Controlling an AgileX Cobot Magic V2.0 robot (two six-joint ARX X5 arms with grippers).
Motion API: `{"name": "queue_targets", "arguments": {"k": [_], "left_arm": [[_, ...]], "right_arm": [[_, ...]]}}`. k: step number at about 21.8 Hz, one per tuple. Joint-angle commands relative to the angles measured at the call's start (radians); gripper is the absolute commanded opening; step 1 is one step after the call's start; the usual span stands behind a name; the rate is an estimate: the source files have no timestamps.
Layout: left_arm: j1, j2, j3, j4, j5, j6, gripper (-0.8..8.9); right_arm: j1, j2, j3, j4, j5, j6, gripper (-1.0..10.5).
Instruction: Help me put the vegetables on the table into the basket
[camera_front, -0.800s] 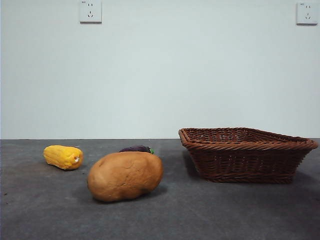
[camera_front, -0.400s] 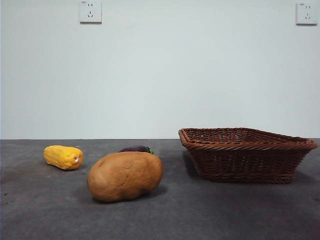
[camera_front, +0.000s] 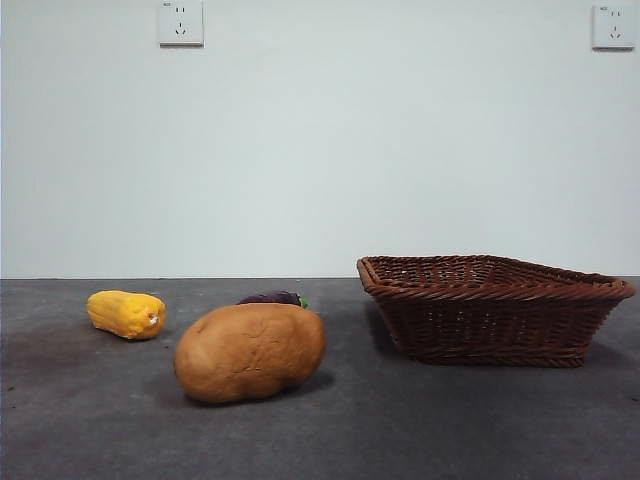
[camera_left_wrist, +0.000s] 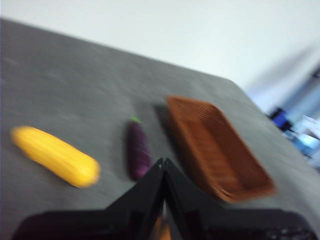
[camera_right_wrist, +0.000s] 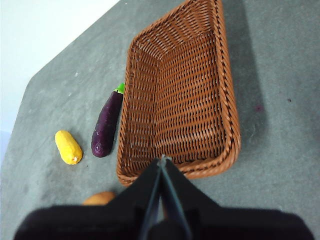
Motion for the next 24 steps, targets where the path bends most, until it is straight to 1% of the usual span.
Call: {"name": "queue_targets", "arguments": {"k": [1, 2, 4, 5, 6, 8, 9, 10, 11, 14, 17, 20, 24], "left_arm": [[0.001, 0.044, 0.006, -0.003, 0.129, -0.051, -0.04], [0.001, 0.058, 0.007, -0.003, 0.16, -0.055, -0.04], [0.001, 0.109, 0.007, -0.01, 0.249, -0.066, -0.04], [0.001, 0.139, 0.007, -0.01, 0.289, -0.065, -0.04], [0.001, 0.162, 0.007, -0.009, 0.316, -0.064, -0.04], [0.001, 0.204, 0.007, -0.003, 0.377, -0.063, -0.04], [0.001, 0.224, 0.007, -0.001, 0.411, -0.043, -0.05], [0.001, 0.237, 0.007, -0.001, 0.425, -0.035, -0.05], [0.001, 0.248, 0.007, -0.002, 0.43, -0.035, -0.05], [0.001, 0.267, 0.007, -0.007, 0.451, -0.035, -0.04], [0.001, 0.278, 0.007, -0.01, 0.451, -0.034, -0.04], [0.001, 0.288, 0.007, -0.01, 0.447, -0.029, -0.04], [0.001, 0.316, 0.007, -0.01, 0.436, -0.031, -0.04]], "right_arm": [[0.001, 0.05, 0.033, -0.013, -0.018, 0.014, 0.0], [0.001, 0.067, 0.044, -0.015, -0.024, 0.014, 0.0], [0.001, 0.146, 0.081, -0.018, -0.083, -0.001, 0.0], [0.001, 0.197, 0.105, -0.021, -0.115, -0.023, 0.1], [0.001, 0.24, 0.126, -0.026, -0.132, -0.044, 0.5], [0.002, 0.342, 0.182, -0.058, -0.14, -0.095, 2.3], [0.002, 0.402, 0.22, -0.076, -0.138, -0.13, 3.2], [0.002, 0.461, 0.256, -0.085, -0.133, -0.153, 3.9], [0.002, 0.521, 0.298, -0.101, -0.116, -0.173, 4.4], [0.003, 0.706, 0.44, -0.178, -0.064, -0.267, 4.5], [0.008, 0.879, 0.584, -0.252, 0.013, -0.341, 4.4], [0.009, 1.036, 0.721, -0.327, 0.022, -0.403, 4.4], [0.009, 1.197, 0.852, -0.371, 0.022, -0.428, 4.4]]}}
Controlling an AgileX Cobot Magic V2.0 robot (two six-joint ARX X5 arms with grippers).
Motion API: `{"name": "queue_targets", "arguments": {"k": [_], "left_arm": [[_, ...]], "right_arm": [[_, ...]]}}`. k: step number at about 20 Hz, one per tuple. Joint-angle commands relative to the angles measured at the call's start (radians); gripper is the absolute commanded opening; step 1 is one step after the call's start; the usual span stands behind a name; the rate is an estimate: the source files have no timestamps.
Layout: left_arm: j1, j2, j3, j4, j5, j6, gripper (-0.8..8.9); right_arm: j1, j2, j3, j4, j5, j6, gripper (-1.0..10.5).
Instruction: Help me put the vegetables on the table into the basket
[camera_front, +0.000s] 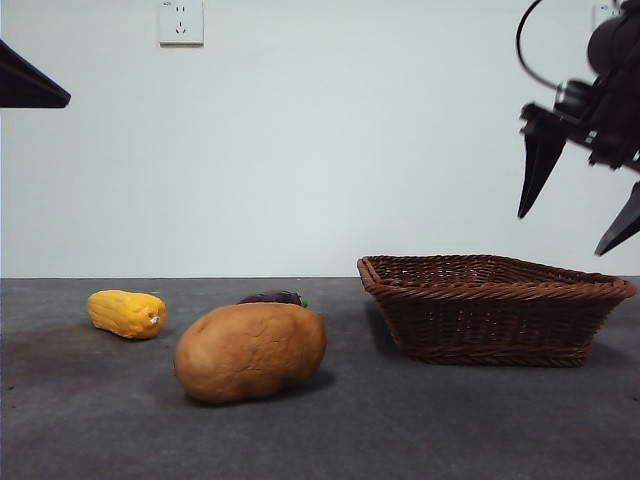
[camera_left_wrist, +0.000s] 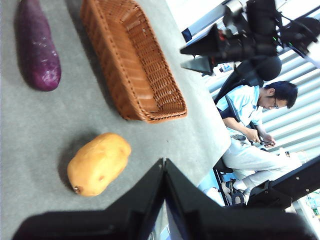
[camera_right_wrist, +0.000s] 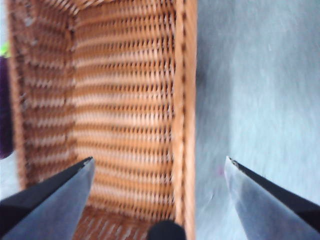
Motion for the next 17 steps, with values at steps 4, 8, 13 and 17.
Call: {"name": "queue_targets", "arguments": {"k": [4, 8, 13, 17], "left_arm": [[0.001, 0.061, 0.002, 0.002, -0.004, 0.001, -0.04], [0.001, 0.126, 0.007, 0.003, -0.045, -0.021, -0.04], [0.001, 0.164, 0.028, 0.002, -0.056, -0.021, -0.04], [0.001, 0.165, 0.061, 0.002, -0.079, -0.065, -0.04]], "right_arm": [[0.001, 0.138, 0.08, -0.025, 0.0, -0.048, 4.4], [0.001, 0.194, 0.08, -0.022, 0.0, -0.065, 4.1], [0.001, 0.212, 0.08, -0.019, -0.006, -0.085, 2.5], [0.002, 0.227, 0.08, -0.024, -0.041, -0.092, 1.5]]}}
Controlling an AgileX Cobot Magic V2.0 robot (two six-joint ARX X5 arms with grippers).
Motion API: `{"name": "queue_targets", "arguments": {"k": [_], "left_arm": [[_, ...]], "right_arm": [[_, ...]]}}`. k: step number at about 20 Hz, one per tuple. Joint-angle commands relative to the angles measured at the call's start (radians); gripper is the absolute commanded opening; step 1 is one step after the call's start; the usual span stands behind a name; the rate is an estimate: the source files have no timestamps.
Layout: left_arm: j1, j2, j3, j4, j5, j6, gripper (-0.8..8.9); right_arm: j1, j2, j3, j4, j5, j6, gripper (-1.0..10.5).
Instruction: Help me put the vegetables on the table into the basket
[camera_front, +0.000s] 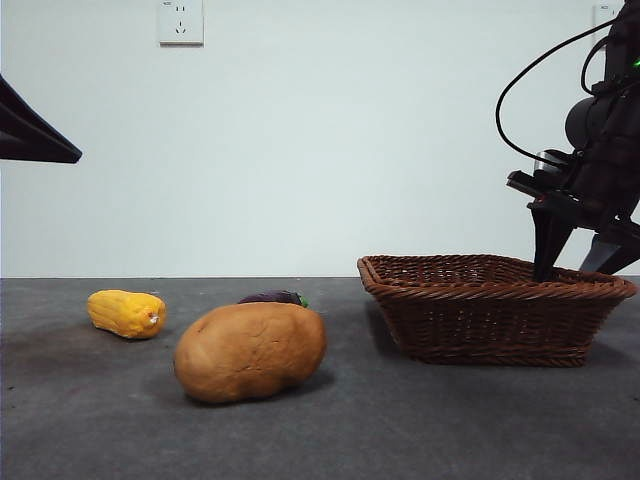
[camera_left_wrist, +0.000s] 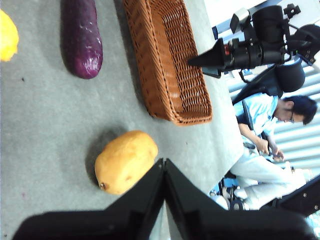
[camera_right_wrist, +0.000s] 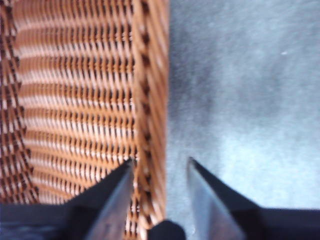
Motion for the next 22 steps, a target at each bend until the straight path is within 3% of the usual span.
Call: {"name": "queue_targets", "arguments": {"k": [1, 3, 5, 9, 10, 12, 13, 19, 22], "left_arm": [[0.001, 0.006, 0.038, 0.003, -0.01, -0.029, -0.04], [0.001, 0.009, 0.092, -0.03, -0.011, -0.03, -0.04], [0.001, 0.018, 0.159, -0.092, -0.052, -0.026, -0.04], [0.001, 0.105, 0.369, -0.371, -0.324, 0.105, 0.12], [0.001, 0.147, 0.433, -0.449, -0.401, 0.143, 0.99], [0.0, 0.243, 0.553, -0.569, -0.552, 0.192, 4.01], [-0.004, 0.296, 0.603, -0.604, -0.589, 0.195, 4.9], [-0.028, 0.589, 0.768, -0.623, -0.624, 0.121, 5.03], [-0.049, 0.706, 0.818, -0.615, -0.705, 0.078, 5.03]], "right_arm": [[0.005, 0.031, 0.003, 0.001, -0.018, -0.013, 1.5], [0.008, 0.033, 0.003, 0.005, -0.014, -0.019, 1.4], [0.008, 0.033, 0.003, -0.006, -0.014, -0.025, -0.2], [0.007, 0.032, 0.003, -0.016, -0.031, -0.02, -0.2], [0.006, 0.028, 0.003, -0.029, -0.051, -0.021, -0.2], [0.006, 0.009, 0.003, -0.04, -0.06, -0.03, -0.2], [0.006, -0.008, 0.003, -0.041, -0.06, -0.03, -0.2], [0.006, -0.182, 0.003, -0.077, -0.059, -0.051, -0.2], [0.006, -0.287, 0.003, -0.112, -0.059, -0.072, -0.2]]}}
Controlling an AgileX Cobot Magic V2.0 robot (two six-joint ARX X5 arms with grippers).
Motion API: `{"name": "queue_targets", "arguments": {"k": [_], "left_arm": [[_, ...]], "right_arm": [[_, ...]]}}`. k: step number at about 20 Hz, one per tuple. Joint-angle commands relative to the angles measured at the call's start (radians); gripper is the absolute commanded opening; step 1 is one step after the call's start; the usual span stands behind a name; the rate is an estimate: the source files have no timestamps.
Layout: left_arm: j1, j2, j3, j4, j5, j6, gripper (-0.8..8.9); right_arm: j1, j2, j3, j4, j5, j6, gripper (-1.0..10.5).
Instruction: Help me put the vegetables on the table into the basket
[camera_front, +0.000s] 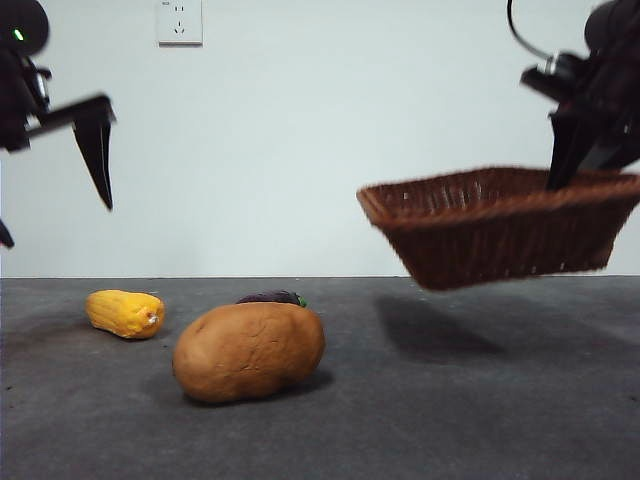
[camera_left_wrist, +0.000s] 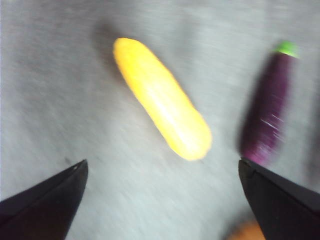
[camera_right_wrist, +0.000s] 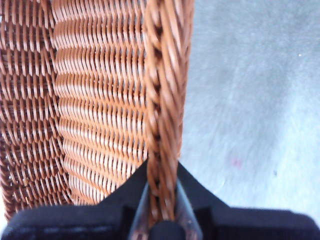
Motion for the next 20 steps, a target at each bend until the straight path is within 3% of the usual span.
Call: {"name": "queue_targets", "arguments": {"k": [1, 10, 17, 20], "left_arm": [[-0.018, 0.071, 0.029, 0.012, -0.034, -0.045, 5.03], [-0.12, 0.295, 0.147, 0.064, -0.195, -0.099, 5.03], [-0.151, 0.349, 0.147, 0.082, -0.22, -0.113, 4.87], [-0.151, 0.349, 0.147, 0.074, -0.216, -0.077, 1.53]], "right_arm": [[0.0, -0.074, 0.002, -0.002, -0.014, -0.025, -0.2], [0.0, -0.291, 0.002, -0.091, 0.031, -0.084, -0.2], [0.0, -0.308, 0.002, -0.103, 0.031, -0.095, -0.2], [0.0, -0.308, 0.002, -0.103, 0.031, -0.095, -0.2]]}}
